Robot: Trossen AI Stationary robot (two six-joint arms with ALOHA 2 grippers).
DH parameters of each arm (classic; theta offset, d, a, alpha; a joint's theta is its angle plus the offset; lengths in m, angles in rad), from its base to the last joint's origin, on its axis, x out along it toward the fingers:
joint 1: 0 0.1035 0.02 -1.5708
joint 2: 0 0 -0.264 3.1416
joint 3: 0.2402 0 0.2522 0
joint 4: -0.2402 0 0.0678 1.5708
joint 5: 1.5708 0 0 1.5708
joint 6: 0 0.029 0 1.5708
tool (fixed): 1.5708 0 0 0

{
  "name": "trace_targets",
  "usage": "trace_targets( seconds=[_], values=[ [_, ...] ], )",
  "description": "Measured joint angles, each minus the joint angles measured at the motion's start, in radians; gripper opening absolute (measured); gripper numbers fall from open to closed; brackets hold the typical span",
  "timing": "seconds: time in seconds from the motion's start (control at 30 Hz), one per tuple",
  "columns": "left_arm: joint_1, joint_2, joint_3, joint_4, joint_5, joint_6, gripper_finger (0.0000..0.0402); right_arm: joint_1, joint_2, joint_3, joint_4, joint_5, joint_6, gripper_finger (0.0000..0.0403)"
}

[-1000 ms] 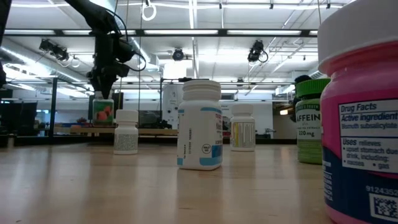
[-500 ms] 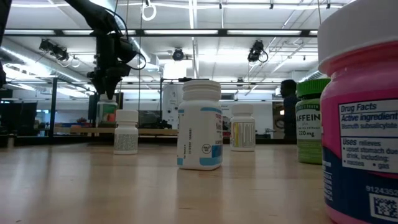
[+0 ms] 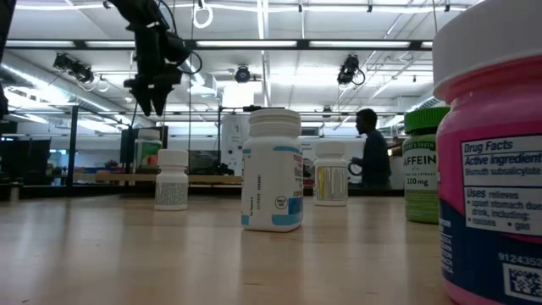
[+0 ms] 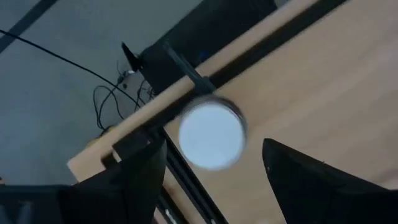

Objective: Pick and place medicine bottles onto shelf by color
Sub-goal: Put the white pill bottle on the shelf

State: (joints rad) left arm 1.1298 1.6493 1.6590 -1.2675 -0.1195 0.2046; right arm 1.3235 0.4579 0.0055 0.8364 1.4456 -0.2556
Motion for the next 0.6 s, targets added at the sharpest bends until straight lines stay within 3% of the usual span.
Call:
trace_targets(
  seconds=[0.17, 0.27, 0.4, 0.6],
  values=[
    [-0.079, -0.001, 0.129, -0.217, 0.009, -0.037, 0.0269, 0.0, 0.0, 0.0, 0.0, -0.008, 0.018, 0.0018],
    [-0.177, -0.009, 0.167, -0.31, 0.067, -0.04, 0.0264, 0.0, 0.0, 0.0, 0.001, -0.016, 0.028, 0.0018],
    [-0.372, -0.074, 0.143, -0.312, 0.154, -0.034, 0.0255, 0.0, 0.0, 0.0, 0.008, -0.016, 0.036, 0.0018],
    [-0.679, -0.095, 0.131, -0.304, 0.152, -0.13, 0.0245, 0.0, 0.0, 0.0, 0.008, -0.021, 0.079, 0.0018]
  ],
)
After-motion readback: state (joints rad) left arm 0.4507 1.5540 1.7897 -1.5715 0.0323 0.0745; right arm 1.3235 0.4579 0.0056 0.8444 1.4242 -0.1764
